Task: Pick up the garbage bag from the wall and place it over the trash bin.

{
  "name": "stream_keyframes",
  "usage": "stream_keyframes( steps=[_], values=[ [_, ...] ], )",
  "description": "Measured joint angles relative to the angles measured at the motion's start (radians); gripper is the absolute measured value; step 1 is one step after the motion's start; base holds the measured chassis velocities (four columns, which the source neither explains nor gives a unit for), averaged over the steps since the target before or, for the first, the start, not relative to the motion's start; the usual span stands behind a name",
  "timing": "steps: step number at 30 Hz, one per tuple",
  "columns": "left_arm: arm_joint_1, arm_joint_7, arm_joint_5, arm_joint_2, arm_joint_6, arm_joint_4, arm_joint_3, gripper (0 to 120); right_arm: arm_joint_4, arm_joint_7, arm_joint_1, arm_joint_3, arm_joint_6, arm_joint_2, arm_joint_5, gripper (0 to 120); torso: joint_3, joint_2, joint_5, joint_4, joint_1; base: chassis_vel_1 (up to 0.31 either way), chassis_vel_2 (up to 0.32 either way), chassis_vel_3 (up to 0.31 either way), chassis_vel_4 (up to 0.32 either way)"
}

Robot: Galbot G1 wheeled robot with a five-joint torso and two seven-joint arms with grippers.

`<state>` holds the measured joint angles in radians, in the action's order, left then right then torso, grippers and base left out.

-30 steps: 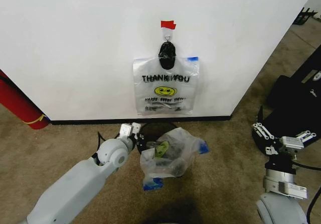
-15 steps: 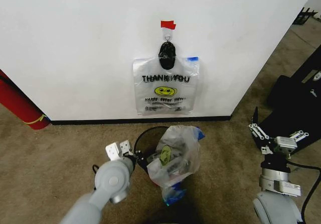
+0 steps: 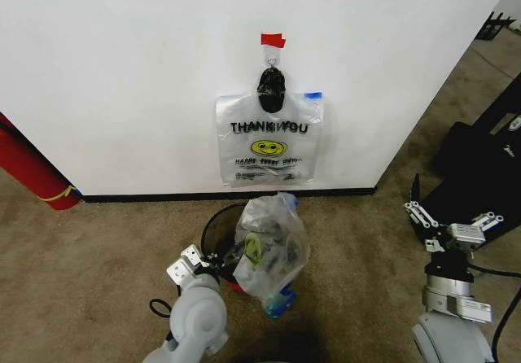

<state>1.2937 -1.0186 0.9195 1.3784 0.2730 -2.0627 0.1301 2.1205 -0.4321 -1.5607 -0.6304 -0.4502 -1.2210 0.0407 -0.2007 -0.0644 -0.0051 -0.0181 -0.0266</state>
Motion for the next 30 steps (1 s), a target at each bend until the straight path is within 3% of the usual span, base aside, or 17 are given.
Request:
stream_keyframes(
  steps=[11, 15, 18, 22, 23, 27, 29, 30],
  values=[
    [-0.047, 0.008, 0.005, 0.021, 0.013, 0.057, -0.009, 0, -0.015, 0.000, 0.000, 0.001, -0.012, 0.003, 0.000, 100, 0.000, 0.000, 0.0000, 0.0002, 0.000, 0.000, 0.000, 0.000, 0.000],
    [-0.067, 0.036, -0.014, -0.035, 0.015, 0.049, -0.017, 18, -0.022, 0.000, -0.003, -0.001, -0.019, 0.005, 0.000, 100, 0.000, 0.000, -0.0004, -0.0002, 0.000, 0.000, 0.000, 0.000, 0.000],
    [-0.069, 0.074, -0.052, -0.079, 0.010, 0.031, -0.021, 25, -0.023, -0.001, -0.002, -0.003, -0.020, 0.005, -0.001, 100, 0.000, 0.000, -0.0005, -0.0002, 0.000, 0.000, 0.000, 0.000, 0.000],
    [-0.064, 0.244, -0.215, -0.225, -0.025, -0.019, -0.037, 41, -0.028, 0.000, 0.004, -0.004, -0.019, 0.004, -0.002, 100, 0.000, 0.000, -0.0006, 0.0001, 0.000, 0.000, 0.000, 0.000, 0.000],
    [-0.064, 0.244, -0.215, -0.225, -0.025, -0.019, -0.037, 41, -0.028, 0.000, 0.004, -0.004, -0.019, 0.004, -0.002, 100, 0.000, 0.000, -0.0006, 0.0001, 0.000, 0.000, 0.000, 0.000, 0.000],
    [-0.068, 0.506, -0.387, -0.388, -0.087, -0.058, -0.067, 58, -0.045, 0.006, 0.020, -0.004, -0.012, -0.005, -0.003, 100, 0.000, 0.000, -0.0007, 0.0002, 0.000, 0.000, 0.000, 0.000, 0.000],
    [-0.072, 0.609, -0.411, -0.436, -0.097, -0.086, -0.078, 66, -0.056, 0.011, 0.026, -0.005, -0.008, -0.008, -0.004, 100, 0.000, 0.000, -0.0006, 0.0001, 0.000, 0.000, 0.000, 0.000, 0.000],
    [-0.083, 0.743, -0.420, -0.482, -0.079, -0.133, -0.094, 71, -0.071, 0.016, 0.033, -0.007, -0.003, -0.010, -0.006, 100, 0.000, 0.000, -0.0003, 0.0003, 0.000, 0.000, 0.000, 0.000, 0.000]
  ],
)
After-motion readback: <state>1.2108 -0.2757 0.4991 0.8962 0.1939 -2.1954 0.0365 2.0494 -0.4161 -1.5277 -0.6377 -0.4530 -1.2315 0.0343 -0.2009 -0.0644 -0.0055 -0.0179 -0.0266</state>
